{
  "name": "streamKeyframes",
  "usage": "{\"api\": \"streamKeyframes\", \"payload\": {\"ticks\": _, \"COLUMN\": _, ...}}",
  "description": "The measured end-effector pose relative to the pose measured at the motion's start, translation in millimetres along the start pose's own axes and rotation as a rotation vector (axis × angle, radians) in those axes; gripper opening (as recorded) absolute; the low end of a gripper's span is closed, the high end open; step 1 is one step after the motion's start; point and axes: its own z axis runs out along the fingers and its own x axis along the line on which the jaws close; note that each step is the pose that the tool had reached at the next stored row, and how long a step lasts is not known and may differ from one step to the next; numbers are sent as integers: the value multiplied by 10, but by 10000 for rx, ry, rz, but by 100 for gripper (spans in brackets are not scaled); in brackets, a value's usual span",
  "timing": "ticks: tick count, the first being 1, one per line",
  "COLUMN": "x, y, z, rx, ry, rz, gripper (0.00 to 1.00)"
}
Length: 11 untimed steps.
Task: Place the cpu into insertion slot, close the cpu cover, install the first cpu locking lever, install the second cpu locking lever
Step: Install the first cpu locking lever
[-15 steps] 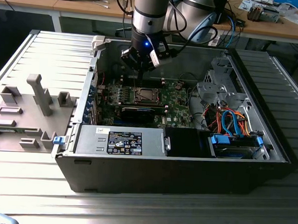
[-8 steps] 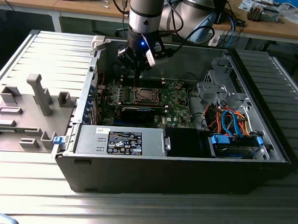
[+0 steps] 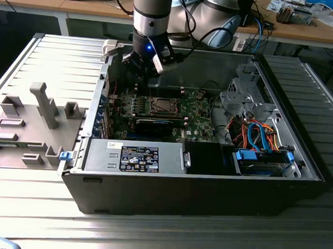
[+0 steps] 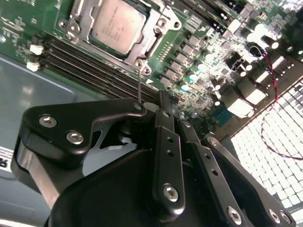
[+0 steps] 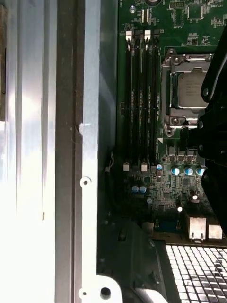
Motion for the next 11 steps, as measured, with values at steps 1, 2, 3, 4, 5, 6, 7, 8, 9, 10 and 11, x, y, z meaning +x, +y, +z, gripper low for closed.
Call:
{"api": "streamKeyframes", "payload": {"ticks": 1, "x": 16, "y": 1, "z": 1, "rx": -10, "ry": 3, "rz": -32, "gripper": 11}}
{"api": "streamKeyframes", "payload": {"ticks": 2, "x": 19, "y": 2, "z": -1, "rx": -17, "ry": 7, "rz": -50, "gripper": 11}}
{"api": "streamKeyframes", "payload": {"ticks": 3, "x": 21, "y": 2, "z": -2, "rx": -29, "ry": 8, "rz": -65, "gripper": 11}}
{"api": "streamKeyframes", "payload": {"ticks": 4, "x": 21, "y": 4, "z": -3, "rx": -49, "ry": 7, "rz": -79, "gripper": 11}}
{"api": "streamKeyframes", "payload": {"ticks": 5, "x": 22, "y": 7, "z": -4, "rx": -62, "ry": 7, "rz": -85, "gripper": 11}}
{"api": "streamKeyframes", "payload": {"ticks": 6, "x": 22, "y": 16, "z": -3, "rx": -82, "ry": 9, "rz": -102, "gripper": 11}}
{"api": "streamKeyframes", "payload": {"ticks": 7, "x": 21, "y": 23, "z": -3, "rx": -87, "ry": 11, "rz": -118, "gripper": 11}}
{"api": "streamKeyframes", "payload": {"ticks": 8, "x": 21, "y": 31, "z": -2, "rx": -89, "ry": 14, "rz": -141, "gripper": 11}}
{"api": "streamKeyframes", "payload": {"ticks": 9, "x": 20, "y": 51, "z": 1, "rx": -88, "ry": 20, "rz": -194, "gripper": 11}}
{"api": "streamKeyframes", "payload": {"ticks": 10, "x": 20, "y": 67, "z": 2, "rx": -86, "ry": 27, "rz": -256, "gripper": 11}}
{"api": "streamKeyframes", "payload": {"ticks": 11, "x": 18, "y": 82, "z": 4, "rx": -84, "ry": 35, "rz": -325, "gripper": 11}}
